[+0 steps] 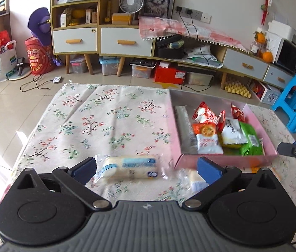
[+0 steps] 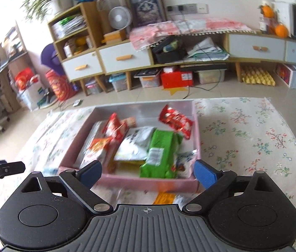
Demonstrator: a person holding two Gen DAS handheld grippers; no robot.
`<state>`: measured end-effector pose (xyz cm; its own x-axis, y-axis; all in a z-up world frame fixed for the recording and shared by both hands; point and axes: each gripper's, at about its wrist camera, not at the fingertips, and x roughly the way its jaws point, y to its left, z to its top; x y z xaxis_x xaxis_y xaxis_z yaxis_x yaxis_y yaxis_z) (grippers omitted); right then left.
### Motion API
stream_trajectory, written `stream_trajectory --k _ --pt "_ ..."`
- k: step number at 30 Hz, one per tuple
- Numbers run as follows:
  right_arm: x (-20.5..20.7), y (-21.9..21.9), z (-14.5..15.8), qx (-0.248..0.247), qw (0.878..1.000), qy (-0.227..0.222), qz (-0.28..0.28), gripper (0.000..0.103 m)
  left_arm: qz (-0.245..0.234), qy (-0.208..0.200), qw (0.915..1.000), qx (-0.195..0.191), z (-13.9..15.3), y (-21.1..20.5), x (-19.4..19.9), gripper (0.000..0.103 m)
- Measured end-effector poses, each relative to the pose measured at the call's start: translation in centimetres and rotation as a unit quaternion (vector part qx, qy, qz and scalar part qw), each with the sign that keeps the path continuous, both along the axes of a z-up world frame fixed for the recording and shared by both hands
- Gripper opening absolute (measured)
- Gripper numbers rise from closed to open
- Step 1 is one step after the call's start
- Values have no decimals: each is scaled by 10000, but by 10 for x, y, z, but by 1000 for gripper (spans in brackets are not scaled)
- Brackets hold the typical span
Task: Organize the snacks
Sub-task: 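Move both open tools back toward the white bread roll and clear packet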
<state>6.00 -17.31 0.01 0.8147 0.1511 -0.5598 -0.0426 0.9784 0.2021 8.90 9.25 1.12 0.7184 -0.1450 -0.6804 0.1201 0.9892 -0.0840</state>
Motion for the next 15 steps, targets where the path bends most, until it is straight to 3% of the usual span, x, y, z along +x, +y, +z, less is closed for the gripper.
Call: stream_trajectory --k 15 --pt "-5 74 -21 -607 9967 172 520 99 -246 -34 9975 668 -38 47 -14 102"
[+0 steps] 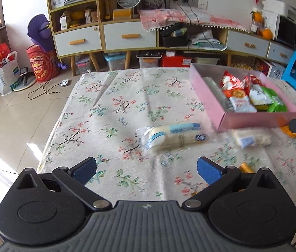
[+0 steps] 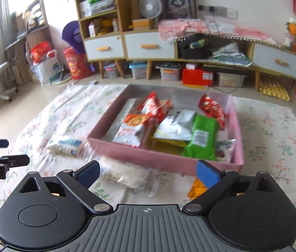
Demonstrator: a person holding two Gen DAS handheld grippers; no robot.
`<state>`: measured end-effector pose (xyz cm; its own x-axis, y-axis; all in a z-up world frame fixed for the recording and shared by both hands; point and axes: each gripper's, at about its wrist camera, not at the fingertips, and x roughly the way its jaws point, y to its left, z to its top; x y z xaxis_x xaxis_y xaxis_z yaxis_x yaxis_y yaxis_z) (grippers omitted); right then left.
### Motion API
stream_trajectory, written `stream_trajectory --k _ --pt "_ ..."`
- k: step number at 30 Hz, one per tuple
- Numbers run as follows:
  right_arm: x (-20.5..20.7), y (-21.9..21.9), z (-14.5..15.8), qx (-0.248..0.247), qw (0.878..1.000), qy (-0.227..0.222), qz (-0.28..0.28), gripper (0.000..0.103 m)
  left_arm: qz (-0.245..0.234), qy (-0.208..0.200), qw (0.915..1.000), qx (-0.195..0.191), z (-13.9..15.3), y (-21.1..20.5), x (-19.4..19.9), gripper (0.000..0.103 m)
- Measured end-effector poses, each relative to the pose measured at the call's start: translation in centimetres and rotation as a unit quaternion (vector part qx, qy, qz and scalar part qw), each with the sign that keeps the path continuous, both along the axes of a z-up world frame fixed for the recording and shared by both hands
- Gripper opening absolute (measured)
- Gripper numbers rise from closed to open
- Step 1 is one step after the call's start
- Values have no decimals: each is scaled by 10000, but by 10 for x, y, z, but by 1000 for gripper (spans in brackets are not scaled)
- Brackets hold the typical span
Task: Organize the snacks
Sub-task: 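Move both open tools back toward the white bread roll and clear packet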
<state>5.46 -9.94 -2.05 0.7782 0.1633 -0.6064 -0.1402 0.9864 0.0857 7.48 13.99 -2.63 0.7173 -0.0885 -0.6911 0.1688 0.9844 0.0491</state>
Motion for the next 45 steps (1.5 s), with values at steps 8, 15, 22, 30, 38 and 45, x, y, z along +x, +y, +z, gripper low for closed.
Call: stream_trajectory --k 8,15,22,30,38,45 --pt "8 34 -24 -335 9987 261 266 99 -418 -190 9986 277 -25 14 18 102" --pt "23 43 -41 -256 9983 404 324 99 -526 -172 9982 234 -29 9 40 102" --pt "34 32 -51 -156 9980 518 338 99 -919 -249 9940 538 -27 -7 48 102" --pt "37 19 -57 -147 9977 582 320 99 -1657 -304 9832 705 -23 -23 67 102" --pt "41 18 -57 -314 9966 509 564 99 -2000 69 9783 532 -36 -29 78 99" --pt "43 20 -61 -349 9961 411 698 100 -2035 297 9786 94 -32 -22 74 73"
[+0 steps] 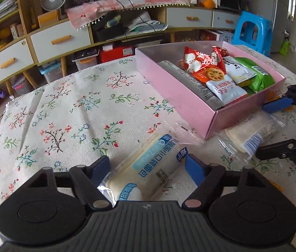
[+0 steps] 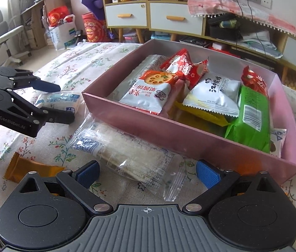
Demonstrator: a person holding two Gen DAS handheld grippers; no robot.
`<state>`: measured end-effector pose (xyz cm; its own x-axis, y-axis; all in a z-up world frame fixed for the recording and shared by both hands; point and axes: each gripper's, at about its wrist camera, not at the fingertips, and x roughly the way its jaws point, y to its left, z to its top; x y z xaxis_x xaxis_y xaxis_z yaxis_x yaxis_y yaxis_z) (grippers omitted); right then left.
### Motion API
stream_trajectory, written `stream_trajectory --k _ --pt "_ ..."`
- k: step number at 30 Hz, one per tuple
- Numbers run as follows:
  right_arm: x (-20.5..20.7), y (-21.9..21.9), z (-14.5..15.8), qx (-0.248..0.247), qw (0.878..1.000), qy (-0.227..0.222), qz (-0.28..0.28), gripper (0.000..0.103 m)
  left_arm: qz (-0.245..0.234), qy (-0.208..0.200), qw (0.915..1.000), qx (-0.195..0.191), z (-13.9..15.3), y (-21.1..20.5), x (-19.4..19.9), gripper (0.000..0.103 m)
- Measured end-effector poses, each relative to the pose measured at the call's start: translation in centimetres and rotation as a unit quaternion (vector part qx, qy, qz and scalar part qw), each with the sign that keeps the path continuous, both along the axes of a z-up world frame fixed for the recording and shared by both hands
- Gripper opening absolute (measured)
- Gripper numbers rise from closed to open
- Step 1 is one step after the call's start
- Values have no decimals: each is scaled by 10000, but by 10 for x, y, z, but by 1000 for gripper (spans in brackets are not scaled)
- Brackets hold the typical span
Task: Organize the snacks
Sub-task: 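Move both open tools back toward the white bread roll and clear packet, then grasp the white bread roll with the left tool while the right tool grasps the clear packet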
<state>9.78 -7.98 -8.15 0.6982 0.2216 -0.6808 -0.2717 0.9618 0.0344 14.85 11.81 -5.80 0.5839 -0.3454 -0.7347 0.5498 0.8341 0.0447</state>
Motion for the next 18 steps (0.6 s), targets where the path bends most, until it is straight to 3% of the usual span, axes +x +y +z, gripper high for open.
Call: stream_trajectory --k 12,18 --pt "-3 3 6 117 9994 61 308 99 69 345 9994 28 8 -6 -27 40" --pt "-15 8 14 195 9973 240 661 78 126 518 9985 151 10 -18 -49 39"
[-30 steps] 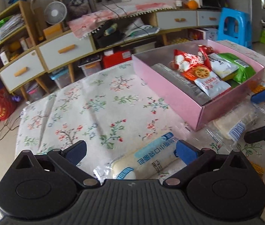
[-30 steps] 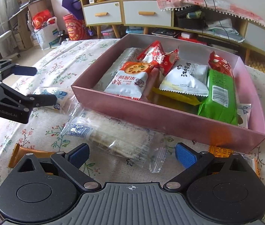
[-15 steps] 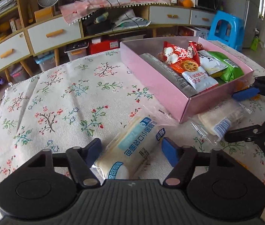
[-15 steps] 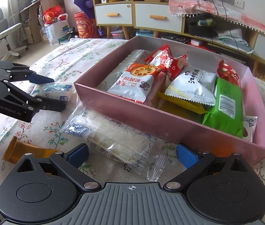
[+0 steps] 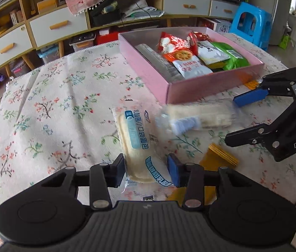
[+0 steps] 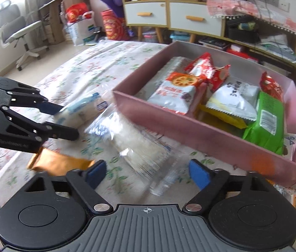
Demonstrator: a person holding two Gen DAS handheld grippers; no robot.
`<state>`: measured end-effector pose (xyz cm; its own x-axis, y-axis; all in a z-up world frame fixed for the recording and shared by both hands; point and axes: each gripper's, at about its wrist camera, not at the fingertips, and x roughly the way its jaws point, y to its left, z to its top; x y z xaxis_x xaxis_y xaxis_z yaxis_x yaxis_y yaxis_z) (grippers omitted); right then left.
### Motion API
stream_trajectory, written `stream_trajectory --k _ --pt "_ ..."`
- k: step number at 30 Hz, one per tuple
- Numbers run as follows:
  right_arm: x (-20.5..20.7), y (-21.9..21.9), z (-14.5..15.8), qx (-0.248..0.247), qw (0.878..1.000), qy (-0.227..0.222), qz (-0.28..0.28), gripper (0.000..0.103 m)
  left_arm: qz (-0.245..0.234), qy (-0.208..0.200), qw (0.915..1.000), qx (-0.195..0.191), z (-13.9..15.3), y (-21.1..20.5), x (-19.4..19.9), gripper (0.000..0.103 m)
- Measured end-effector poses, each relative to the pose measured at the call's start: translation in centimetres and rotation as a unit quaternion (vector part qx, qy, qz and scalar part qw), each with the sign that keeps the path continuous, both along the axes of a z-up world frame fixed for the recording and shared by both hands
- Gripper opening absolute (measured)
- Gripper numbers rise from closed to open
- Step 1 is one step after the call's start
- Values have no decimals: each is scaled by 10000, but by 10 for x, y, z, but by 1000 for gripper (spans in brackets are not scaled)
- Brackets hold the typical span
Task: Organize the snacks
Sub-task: 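Grasp the white bread roll with the left tool while the right tool grasps the clear packet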
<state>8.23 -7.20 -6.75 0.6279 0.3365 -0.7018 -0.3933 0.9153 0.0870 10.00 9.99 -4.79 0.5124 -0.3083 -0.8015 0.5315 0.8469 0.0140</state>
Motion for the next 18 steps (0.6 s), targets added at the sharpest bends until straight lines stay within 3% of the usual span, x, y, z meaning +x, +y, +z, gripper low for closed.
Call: stream_trajectory --k 4,7,10,14,18 --pt "-9 2 2 346 9980 442 279 77 174 203 9996 106 3 -6 -10 42" --pt "-18 5 5 241 9984 338 382 77 615 320 9974 -179 4 -1 -11 44" --pt "-19 3 8 212 9995 179 145 77 962 363 9935 -486 4 3 -10 51" --pt "-11 0 11 202 9997 -52 -131 77 1350 383 9880 -646 5 2 -5 52" --pt "4 9 8 198 9996 -32 -181 76 1879 635 9778 -674 5 2 5 42"
